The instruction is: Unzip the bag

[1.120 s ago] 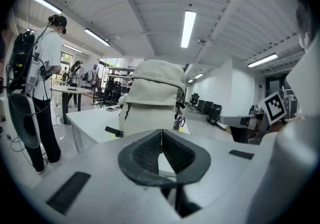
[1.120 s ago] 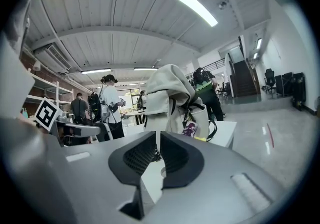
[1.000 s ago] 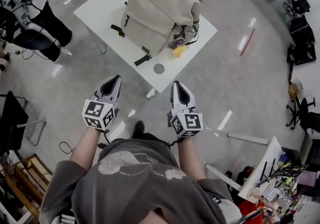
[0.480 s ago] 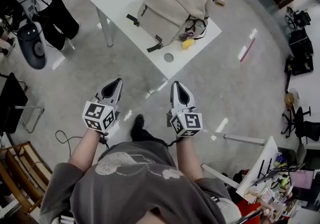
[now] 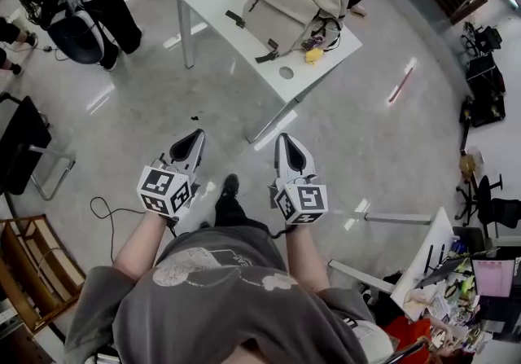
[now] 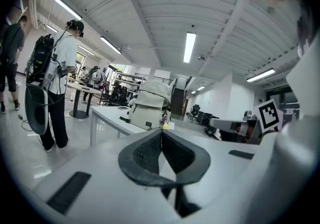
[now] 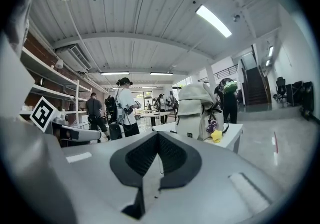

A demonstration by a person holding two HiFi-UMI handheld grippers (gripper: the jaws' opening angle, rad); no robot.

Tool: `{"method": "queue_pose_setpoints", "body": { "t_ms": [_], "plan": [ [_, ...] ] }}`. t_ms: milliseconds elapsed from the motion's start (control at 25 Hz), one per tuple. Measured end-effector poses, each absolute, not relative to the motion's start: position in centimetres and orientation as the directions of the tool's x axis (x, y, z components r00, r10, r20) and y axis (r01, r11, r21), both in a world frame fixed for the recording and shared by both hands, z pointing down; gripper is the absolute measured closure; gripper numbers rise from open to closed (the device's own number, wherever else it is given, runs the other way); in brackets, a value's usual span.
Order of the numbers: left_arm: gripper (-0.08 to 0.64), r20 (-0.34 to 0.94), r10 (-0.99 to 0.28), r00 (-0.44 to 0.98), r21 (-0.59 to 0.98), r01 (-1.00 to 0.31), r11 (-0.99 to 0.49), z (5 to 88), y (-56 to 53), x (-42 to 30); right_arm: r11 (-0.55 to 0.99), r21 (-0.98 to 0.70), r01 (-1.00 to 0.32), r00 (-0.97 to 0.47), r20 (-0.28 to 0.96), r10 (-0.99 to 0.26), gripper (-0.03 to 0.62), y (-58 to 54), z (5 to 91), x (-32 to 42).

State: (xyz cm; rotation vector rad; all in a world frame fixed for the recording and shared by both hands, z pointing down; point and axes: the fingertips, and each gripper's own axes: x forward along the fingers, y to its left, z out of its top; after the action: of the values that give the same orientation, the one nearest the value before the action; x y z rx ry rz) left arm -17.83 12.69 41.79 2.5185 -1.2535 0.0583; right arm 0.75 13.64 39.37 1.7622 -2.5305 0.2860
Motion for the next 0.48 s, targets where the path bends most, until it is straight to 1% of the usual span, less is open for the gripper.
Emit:
{"method": "queue_pose_setpoints", "body": {
  "t_ms": [160,280,360,480],
  "plan": [
    [0.552,0.190,-0.771,0.607,0.283,-0.786,-0.549,39.1,15.7,-22.1,0.341,-0.119,-0.932,-0.357,0.157,-0.921,0.594,16.6,36.6,-3.4],
    [0.552,0.188,-0.775,0.603,0.298,-0.787,-0.540,39.5,18.1,-24.0,0.351,-0.102,-0.931,-0.364,0.168,-0.916,0.594,19.0,36.8,-5.4],
    [0.553,0.192,-0.773,0.604,0.307,-0.785,-0.538,40.5,19.0,-24.5,0.354,-0.097,-0.930,-0.366,0.183,-0.912,0.594,20.0,37.6,-5.9],
    [0.552,0.196,-0.776,0.600,0.324,-0.786,-0.526,42.9,21.2,-23.0,0.362,-0.083,-0.929,-0.371,0.194,-0.908,0.594,22.4,39.4,-4.3]
  ]
}}
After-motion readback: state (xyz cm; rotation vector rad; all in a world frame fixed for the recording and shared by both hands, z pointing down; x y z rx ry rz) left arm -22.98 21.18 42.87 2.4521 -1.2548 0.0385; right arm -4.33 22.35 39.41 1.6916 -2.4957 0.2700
